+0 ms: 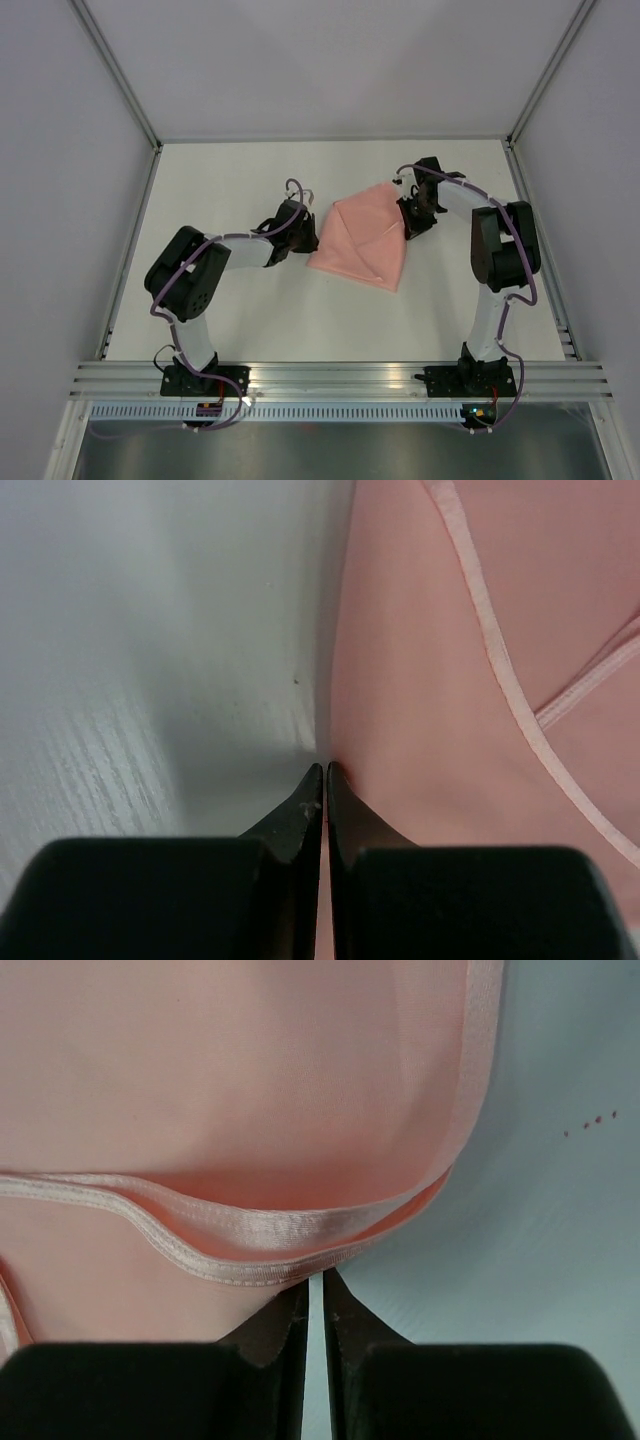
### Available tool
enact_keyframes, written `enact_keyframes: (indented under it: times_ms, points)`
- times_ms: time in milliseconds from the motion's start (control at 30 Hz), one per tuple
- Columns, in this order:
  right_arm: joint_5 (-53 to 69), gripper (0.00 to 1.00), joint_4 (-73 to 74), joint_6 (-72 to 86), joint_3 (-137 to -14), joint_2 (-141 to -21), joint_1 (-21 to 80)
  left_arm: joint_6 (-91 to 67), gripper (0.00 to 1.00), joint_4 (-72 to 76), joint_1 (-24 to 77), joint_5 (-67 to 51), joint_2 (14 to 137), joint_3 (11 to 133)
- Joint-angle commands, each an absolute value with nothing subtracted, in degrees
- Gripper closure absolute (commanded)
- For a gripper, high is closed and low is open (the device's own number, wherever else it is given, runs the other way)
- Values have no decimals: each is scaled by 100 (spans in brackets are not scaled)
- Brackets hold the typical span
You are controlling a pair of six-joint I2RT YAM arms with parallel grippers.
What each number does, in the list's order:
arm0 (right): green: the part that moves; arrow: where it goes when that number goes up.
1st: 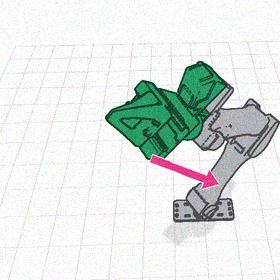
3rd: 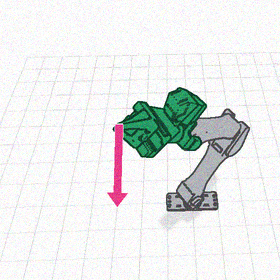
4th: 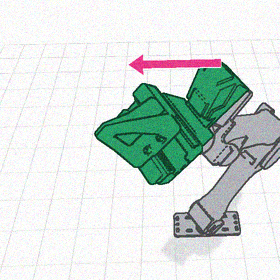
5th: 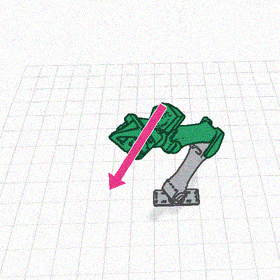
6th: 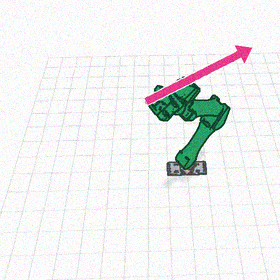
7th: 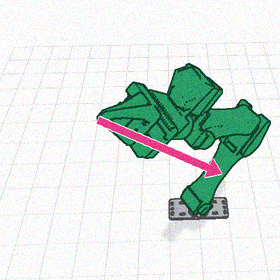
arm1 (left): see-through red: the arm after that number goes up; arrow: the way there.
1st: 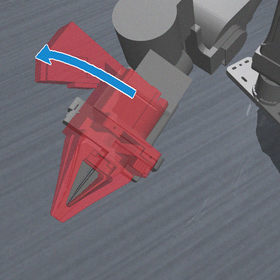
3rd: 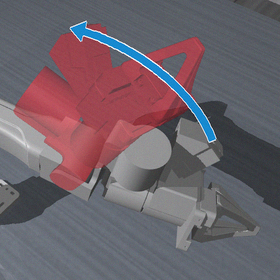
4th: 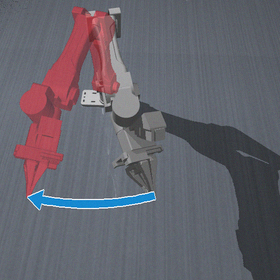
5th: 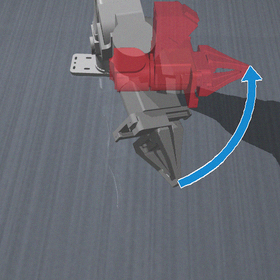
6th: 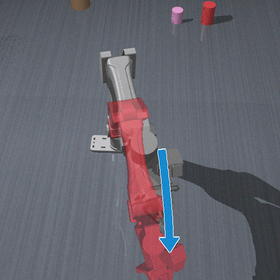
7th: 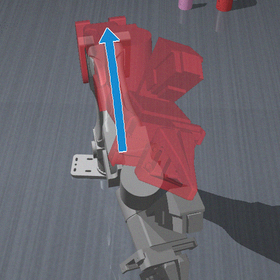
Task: Fold the napkin, place the utensils inside, and roll it up
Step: Adjust the napkin at the center of the board.
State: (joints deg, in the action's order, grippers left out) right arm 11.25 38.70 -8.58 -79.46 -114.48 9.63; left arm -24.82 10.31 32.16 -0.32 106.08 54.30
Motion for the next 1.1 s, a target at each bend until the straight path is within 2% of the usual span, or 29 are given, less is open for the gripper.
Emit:
enact_keyframes:
  times_ms: [0,267,400,467,533,567,700,800,967,1067]
  points:
    - [642,85,4034,-861,-8304,-11794,1142,-2874,93,967,3410,122,10451,5045]
    - [492,85,4096,-931,-8841,-12182,1169,-3138,93,1221,3682,439,10046,4334]
    - [361,82,4157,-967,-8825,-12024,1169,-3094,86,1135,3674,641,9765,4175]
    - [264,74,4061,-975,-8658,-11735,1160,-3015,83,1046,3674,746,9503,4192]
    - [211,68,4052,-993,-8596,-11559,1143,-2883,75,976,3674,808,9265,4192]
    - [89,63,4043,-984,-8535,-11375,1134,-2787,66,862,3656,861,9055,4218]
    - [-140,55,3912,-1115,-8297,-10750,1064,-2410,57,450,3551,958,8439,4482]
    - [-19,53,3858,-1518,-8121,-10179,1046,-2163,54,291,3525,958,7834,4588]
    - [912,50,3929,-2178,-7928,-9335,1116,-1899,53,35,3445,800,7111,4904]
    - [1353,49,3780,-2785,-7386,-8869,1318,-1820,52,-254,3445,800,6812,5185]
